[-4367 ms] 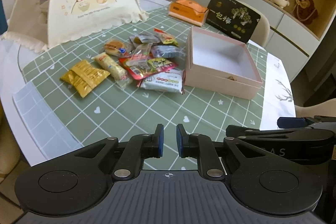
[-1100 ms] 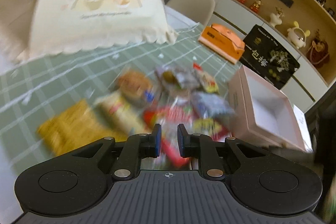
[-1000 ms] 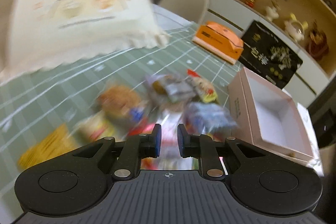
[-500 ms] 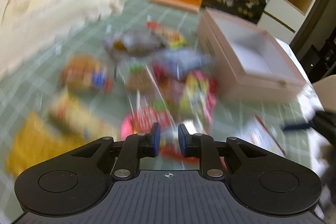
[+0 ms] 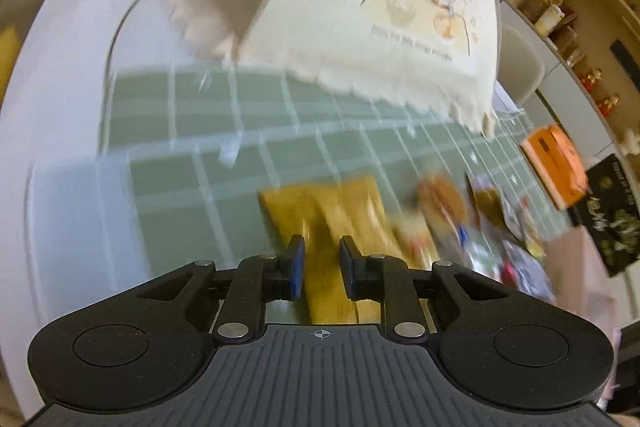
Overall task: Organize snacks
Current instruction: 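Grasp the long yellow-wrapped snack stick with the left gripper while right gripper holds white packet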
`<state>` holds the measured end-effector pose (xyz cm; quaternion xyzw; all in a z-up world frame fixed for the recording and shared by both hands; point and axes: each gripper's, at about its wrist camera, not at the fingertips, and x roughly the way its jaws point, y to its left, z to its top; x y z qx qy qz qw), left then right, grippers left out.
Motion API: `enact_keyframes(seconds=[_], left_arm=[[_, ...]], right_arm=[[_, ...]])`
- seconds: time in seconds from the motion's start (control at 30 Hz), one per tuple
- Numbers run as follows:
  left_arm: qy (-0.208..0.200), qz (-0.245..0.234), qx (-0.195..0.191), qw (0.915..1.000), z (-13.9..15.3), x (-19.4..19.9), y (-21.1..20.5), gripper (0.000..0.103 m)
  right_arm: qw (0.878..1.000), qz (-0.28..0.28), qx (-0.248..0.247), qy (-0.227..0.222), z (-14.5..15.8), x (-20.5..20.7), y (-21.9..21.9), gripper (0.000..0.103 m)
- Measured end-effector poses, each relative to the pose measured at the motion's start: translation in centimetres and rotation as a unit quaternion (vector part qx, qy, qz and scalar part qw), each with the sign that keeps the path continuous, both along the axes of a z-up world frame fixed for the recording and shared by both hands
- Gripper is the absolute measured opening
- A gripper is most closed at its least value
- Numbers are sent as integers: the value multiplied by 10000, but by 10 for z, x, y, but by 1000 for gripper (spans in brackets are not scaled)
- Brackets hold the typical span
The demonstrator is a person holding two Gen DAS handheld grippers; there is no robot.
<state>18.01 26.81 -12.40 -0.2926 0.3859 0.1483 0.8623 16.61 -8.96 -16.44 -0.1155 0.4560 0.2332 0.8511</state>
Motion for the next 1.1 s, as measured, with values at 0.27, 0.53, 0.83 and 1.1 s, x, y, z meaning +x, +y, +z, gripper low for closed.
enact_keyframes(seconds=[0.27,0.53,0.83,1.1], left_arm=[[-204,-893,668,9935,38,28,-40,28],[751,-1366,770,9848,4,74,-94,44],[553,-2506,1141,9597,-2,16,-123,33],[436,-2634,1153,9568,-6,-54,-152,33]], right_arm=[[9999,-128,65,-76,-2,-11,-5,103],[9999,-74,35,-59,-3,-14,-3,103],[9995,-254,-31,-194,-2,-26,-37,103],[9944,-994,311,150,14,-23,-56,103]])
